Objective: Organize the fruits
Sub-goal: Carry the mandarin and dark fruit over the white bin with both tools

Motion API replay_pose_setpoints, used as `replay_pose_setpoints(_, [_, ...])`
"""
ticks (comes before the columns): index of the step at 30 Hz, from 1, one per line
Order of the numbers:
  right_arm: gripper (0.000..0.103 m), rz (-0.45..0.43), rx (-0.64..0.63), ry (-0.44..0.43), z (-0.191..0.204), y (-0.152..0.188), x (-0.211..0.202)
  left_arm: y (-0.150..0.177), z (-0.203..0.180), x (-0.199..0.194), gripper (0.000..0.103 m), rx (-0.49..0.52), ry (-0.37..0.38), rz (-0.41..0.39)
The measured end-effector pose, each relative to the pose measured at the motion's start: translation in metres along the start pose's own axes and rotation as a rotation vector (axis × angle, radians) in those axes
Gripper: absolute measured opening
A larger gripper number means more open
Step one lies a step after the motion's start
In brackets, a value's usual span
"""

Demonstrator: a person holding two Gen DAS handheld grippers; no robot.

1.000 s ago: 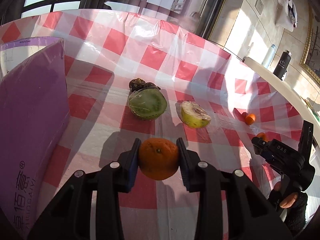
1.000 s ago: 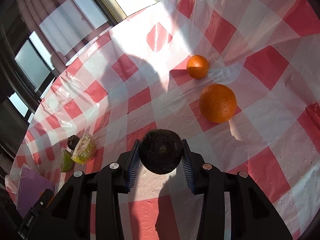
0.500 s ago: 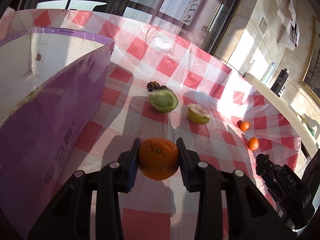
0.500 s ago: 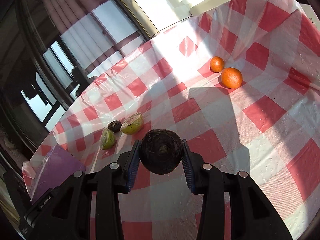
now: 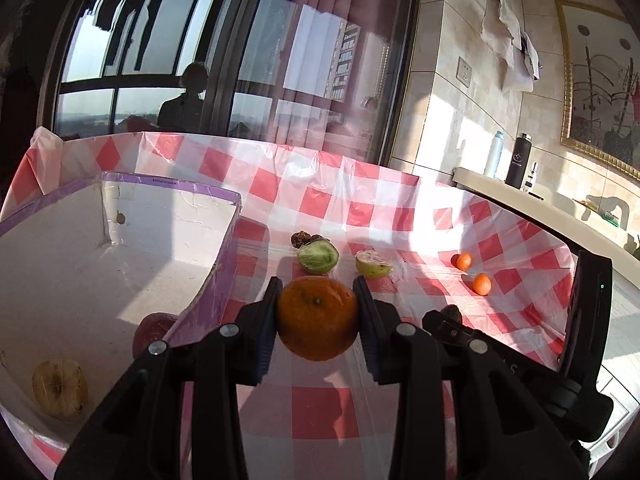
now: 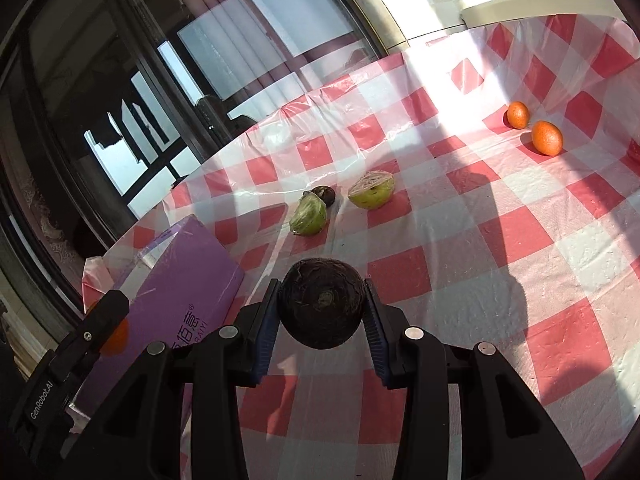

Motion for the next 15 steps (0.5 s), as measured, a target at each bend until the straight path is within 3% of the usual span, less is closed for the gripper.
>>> replay_pose_setpoints(3, [0.04, 0.006, -0.059, -0.054, 0.033, -0.002, 0.0, -0.017, 0.006, -0.029, 0.036, 0.007, -0.026, -0.055])
replay_pose_setpoints(6, [0.04, 0.023, -0.122, -0.105, 0.07, -0.003, 0.003, -0.031, 0.022, -0.046, 0.036, -0.003, -0.07, -0.06])
replay_pose_setpoints(15, [0.04, 0.08, -0.342, -0.186, 0.174, 0.005, 0.022, -0.042, 0.114, -0.042, 0.036, -0.069, -0.23, 0.152])
Point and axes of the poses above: each gripper's, at about its wrist camera, not at the fingertips, and x roughly the way its jaws point, z to its left, y to its underside, the point moved 3 cm from there along x, roughly the way its jaws point, and after that the axes turned 11 degrees about z, right-handed, at the moved point
